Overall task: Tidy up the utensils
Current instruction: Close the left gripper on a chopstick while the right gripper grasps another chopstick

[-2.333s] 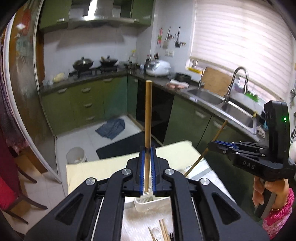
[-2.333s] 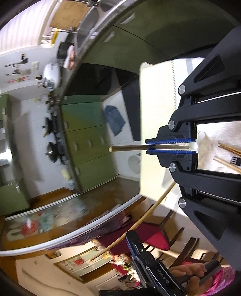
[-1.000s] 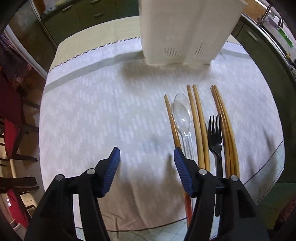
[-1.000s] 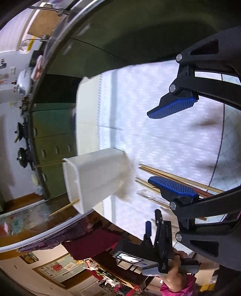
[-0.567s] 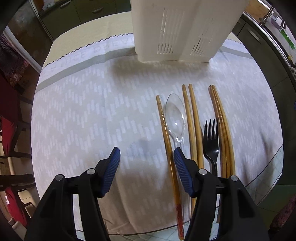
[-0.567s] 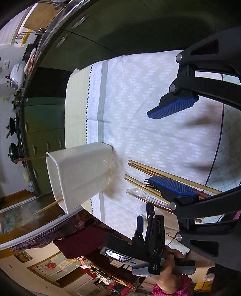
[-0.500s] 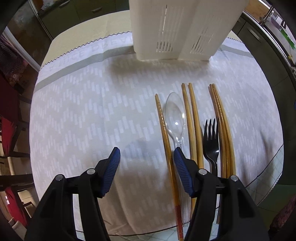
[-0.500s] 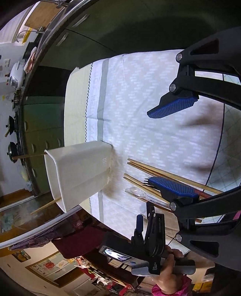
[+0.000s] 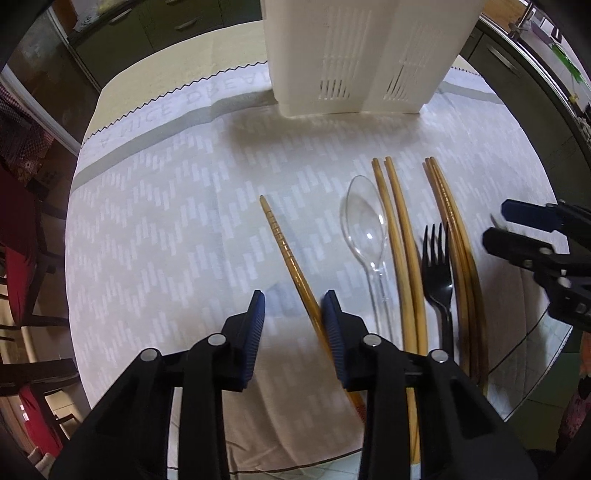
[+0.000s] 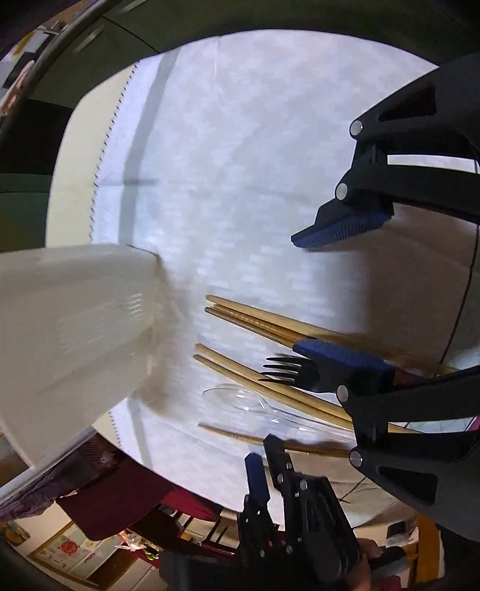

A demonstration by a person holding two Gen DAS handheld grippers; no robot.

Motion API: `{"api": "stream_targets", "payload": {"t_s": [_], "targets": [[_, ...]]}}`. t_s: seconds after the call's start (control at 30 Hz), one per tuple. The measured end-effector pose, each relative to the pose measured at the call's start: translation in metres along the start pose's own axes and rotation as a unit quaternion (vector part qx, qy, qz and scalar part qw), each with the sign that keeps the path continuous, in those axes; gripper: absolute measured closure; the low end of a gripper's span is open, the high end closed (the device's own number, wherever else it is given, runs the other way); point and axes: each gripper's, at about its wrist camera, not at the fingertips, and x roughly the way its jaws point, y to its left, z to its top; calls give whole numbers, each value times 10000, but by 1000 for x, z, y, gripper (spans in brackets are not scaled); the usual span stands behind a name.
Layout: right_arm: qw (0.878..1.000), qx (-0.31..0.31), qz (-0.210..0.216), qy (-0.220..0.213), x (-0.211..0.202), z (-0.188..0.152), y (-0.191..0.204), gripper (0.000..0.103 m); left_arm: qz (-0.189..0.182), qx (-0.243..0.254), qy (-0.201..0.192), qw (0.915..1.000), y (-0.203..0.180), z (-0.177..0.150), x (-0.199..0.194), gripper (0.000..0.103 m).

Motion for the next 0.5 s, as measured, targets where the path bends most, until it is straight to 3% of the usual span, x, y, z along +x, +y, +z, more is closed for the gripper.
{"api": "stream_targets", "payload": {"t_s": [0.5], "targets": [[9967, -338, -709, 222, 23, 9, 29, 62, -58, 159, -87, 9998, 7, -2, 1, 69]]}}
